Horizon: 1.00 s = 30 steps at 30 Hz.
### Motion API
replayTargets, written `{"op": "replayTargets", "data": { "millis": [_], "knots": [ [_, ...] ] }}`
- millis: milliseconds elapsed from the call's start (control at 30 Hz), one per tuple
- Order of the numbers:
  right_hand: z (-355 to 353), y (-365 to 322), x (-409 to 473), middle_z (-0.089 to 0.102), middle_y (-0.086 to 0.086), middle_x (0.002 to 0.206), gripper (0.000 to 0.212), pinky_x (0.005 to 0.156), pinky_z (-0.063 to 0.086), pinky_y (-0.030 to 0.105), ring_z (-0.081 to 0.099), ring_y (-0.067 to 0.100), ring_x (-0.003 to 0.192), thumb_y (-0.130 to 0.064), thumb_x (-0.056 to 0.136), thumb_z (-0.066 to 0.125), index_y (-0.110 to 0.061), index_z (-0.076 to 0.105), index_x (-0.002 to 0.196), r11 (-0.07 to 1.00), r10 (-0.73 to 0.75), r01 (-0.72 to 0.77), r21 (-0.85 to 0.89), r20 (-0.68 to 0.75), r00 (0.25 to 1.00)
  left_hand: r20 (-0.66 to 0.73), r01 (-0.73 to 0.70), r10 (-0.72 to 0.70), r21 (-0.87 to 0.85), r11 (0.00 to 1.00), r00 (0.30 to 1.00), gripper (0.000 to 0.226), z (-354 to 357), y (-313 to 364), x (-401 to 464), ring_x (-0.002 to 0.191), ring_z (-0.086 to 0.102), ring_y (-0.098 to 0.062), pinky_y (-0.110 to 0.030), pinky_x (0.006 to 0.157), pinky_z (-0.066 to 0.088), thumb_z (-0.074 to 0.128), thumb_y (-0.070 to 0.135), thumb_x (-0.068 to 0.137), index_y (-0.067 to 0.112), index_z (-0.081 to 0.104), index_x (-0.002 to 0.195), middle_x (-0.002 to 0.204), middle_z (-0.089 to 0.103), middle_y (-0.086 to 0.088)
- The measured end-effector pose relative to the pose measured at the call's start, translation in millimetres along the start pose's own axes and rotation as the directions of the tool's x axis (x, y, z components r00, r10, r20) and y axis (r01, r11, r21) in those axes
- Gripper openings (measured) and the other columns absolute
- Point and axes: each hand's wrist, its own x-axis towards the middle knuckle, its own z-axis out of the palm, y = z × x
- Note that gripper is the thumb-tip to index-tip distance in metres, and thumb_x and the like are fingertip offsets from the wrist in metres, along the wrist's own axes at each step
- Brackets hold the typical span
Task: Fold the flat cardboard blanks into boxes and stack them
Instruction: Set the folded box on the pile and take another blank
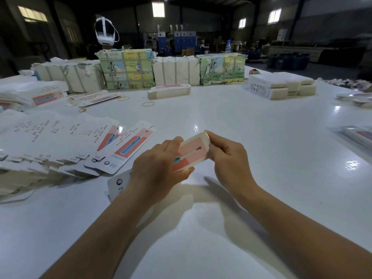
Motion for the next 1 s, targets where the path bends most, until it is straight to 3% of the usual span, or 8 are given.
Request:
{"op": "replayTargets", "data": {
  "millis": [167, 333, 433, 533, 700, 867, 933, 1000],
  "knots": [
    [6.0, -0.8, -6.4, 0.061, 0.002, 0.079, 0.028, 0.057, 0.044, 0.018, 0.054, 0.015, 0.071, -0.004, 0.094, 0.036, -0.013, 0.063, 0.094, 0.996, -0.031, 0.034, -0.088, 0.034, 0.999, -0.005, 0.023, -0.022, 0.082, 0.996, 1.0, 0.067, -0.4, 5.7, 3.2, 0.059, 0.064, -0.028, -0.035, 0.05, 0.053, 0.086, 0.035, 0.06, -0.001, 0.062, 0.112, 0.083, 0.069, -0.014],
    [5.5, -1.1, -10.3, 0.051, -0.005, 0.063, 0.018, 0.053, 0.035, 0.014, 0.045, 0.007, 0.057, -0.002, 0.091, 0.039, -0.014, 0.052, 0.086, 0.955, -0.101, 0.127, -0.268, 0.109, 0.989, -0.006, 0.018, -0.017, 0.15, 0.988, 1.0, 0.067, -0.6, 9.3, 2.1, 0.054, 0.062, -0.028, -0.032, 0.047, 0.052, 0.086, 0.037, 0.058, -0.002, 0.064, 0.107, 0.076, 0.067, -0.013],
    [1.3, -5.1, -3.8, 0.067, -0.013, 0.09, 0.026, 0.07, 0.046, 0.008, 0.057, -0.003, 0.077, -0.01, 0.097, 0.044, -0.019, 0.062, 0.114, 0.985, -0.019, 0.041, -0.169, 0.128, 0.992, -0.017, 0.05, -0.049, 0.099, 0.994, 0.999, 0.064, -2.1, 6.0, 1.5, 0.06, 0.065, -0.028, -0.033, 0.049, 0.052, 0.084, 0.038, 0.062, 0.001, 0.063, 0.11, 0.082, 0.069, -0.012],
    [-1.5, -6.6, 1.3, 0.057, -0.009, 0.132, 0.043, 0.1, 0.047, 0.027, 0.054, 0.007, 0.119, -0.012, 0.096, 0.049, -0.025, 0.049, 0.137, 0.99, 0.126, -0.134, 0.05, 0.136, 0.983, -0.033, 0.051, -0.049, 0.063, 0.997, 0.998, 0.06, -1.6, 4.0, 2.2, 0.062, 0.066, -0.027, -0.033, 0.052, 0.052, 0.082, 0.039, 0.063, 0.005, 0.063, 0.109, 0.086, 0.07, -0.01],
    [5.4, 0.7, -3.1, 0.059, -0.015, 0.123, 0.049, 0.077, 0.043, 0.001, 0.057, -0.001, 0.106, -0.007, 0.092, 0.052, -0.024, 0.049, 0.138, 0.999, 0.032, -0.031, -0.005, 0.173, 0.984, -0.043, 0.064, -0.063, 0.003, 0.998, 0.997, 0.057, 3.1, -6.5, 2.6, 0.071, 0.064, -0.024, -0.025, 0.061, 0.04, 0.075, 0.042, 0.072, 0.013, 0.056, 0.117, 0.096, 0.069, -0.005],
    [-2.1, 0.5, 1.9, 0.032, -0.011, 0.149, 0.07, 0.111, 0.036, 0.035, 0.037, 0.01, 0.133, -0.011, 0.086, 0.062, -0.034, 0.028, 0.142, 0.986, -0.095, 0.127, -0.109, 0.259, 0.961, 0.01, 0.059, -0.059, -0.038, 0.998, 0.998, 0.06, -1.2, -18.9, 2.6, 0.073, 0.06, -0.019, -0.025, 0.061, 0.04, 0.075, 0.046, 0.072, 0.019, 0.052, 0.121, 0.1, 0.068, -0.001],
    [-6.8, 1.8, 5.4, 0.008, -0.01, 0.157, 0.088, 0.116, 0.023, 0.033, 0.012, 0.016, 0.144, -0.018, 0.08, 0.068, -0.034, 0.012, 0.146, 0.863, -0.228, 0.368, -0.346, 0.382, 0.896, 0.061, 0.056, -0.053, -0.057, 0.997, 0.997, 0.06, -2.7, -19.3, 1.4, 0.074, 0.057, -0.016, -0.026, 0.063, 0.043, 0.076, 0.046, 0.072, 0.02, 0.052, 0.12, 0.101, 0.067, 0.0],
    [-8.9, 7.0, 9.1, 0.016, -0.002, 0.157, 0.088, 0.116, 0.022, 0.042, 0.012, 0.024, 0.143, -0.022, 0.078, 0.071, -0.025, 0.02, 0.15, 0.644, -0.271, 0.553, -0.528, 0.519, 0.811, 0.131, 0.034, -0.021, -0.102, 0.994, 0.991, 0.058, -4.4, -17.4, -0.2, 0.075, 0.056, -0.015, -0.024, 0.066, 0.044, 0.078, 0.042, 0.071, 0.019, 0.054, 0.118, 0.101, 0.066, -0.001]
  ]
}}
